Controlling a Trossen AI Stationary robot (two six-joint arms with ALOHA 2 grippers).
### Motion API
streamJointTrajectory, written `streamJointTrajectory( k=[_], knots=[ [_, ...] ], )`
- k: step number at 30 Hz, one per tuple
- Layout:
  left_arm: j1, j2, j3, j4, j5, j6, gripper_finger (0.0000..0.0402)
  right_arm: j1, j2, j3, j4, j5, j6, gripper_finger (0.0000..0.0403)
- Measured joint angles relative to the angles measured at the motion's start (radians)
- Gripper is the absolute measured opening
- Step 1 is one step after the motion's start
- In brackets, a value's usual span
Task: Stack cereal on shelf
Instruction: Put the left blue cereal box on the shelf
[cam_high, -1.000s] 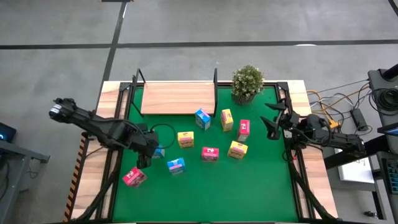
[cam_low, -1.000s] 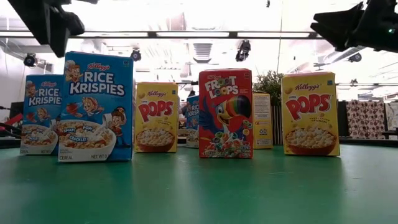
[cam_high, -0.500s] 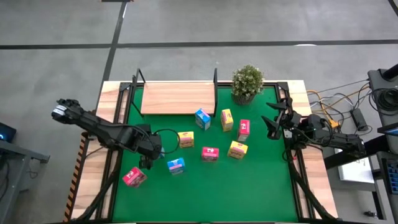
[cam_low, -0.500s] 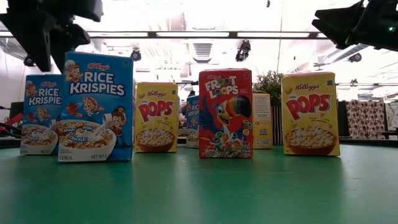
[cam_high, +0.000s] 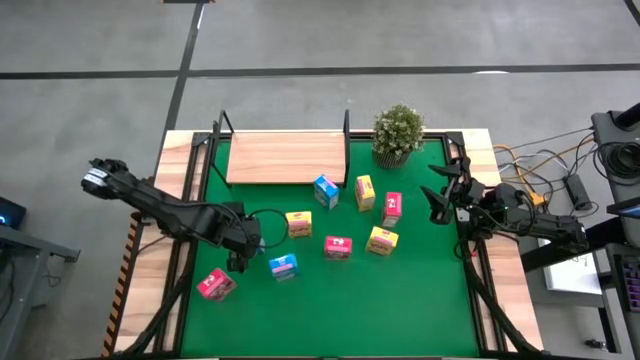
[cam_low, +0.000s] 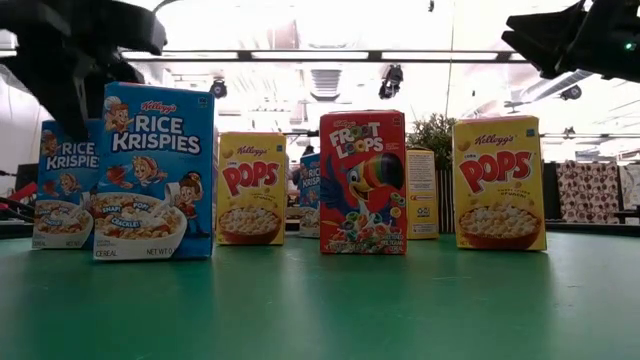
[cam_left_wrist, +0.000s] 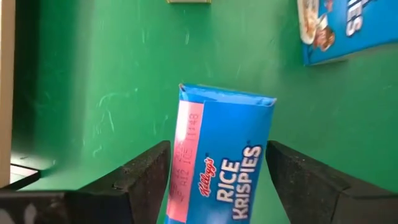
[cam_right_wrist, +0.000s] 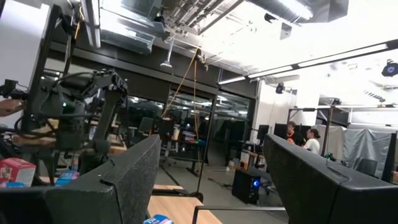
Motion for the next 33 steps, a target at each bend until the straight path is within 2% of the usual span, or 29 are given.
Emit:
streamJointTrajectory(
  k=[11, 24, 33],
  knots=[
    [0.0, 0.0, -0.037, 0.052, 0.0, 0.003, 0.0216, 0.0, 0.0, 0.0, 0.005, 0.0, 0.003, 0.0274],
    [0.0, 0.0, -0.037, 0.053, 0.007, 0.004, 0.0147, 0.0, 0.0, 0.0, 0.005, 0.0, 0.003, 0.0274],
    [0.0, 0.0, -0.008, 0.035, 0.008, 0.019, 0.014, 0.0, 0.0, 0.0, 0.005, 0.0, 0.013, 0.0274]
  ],
)
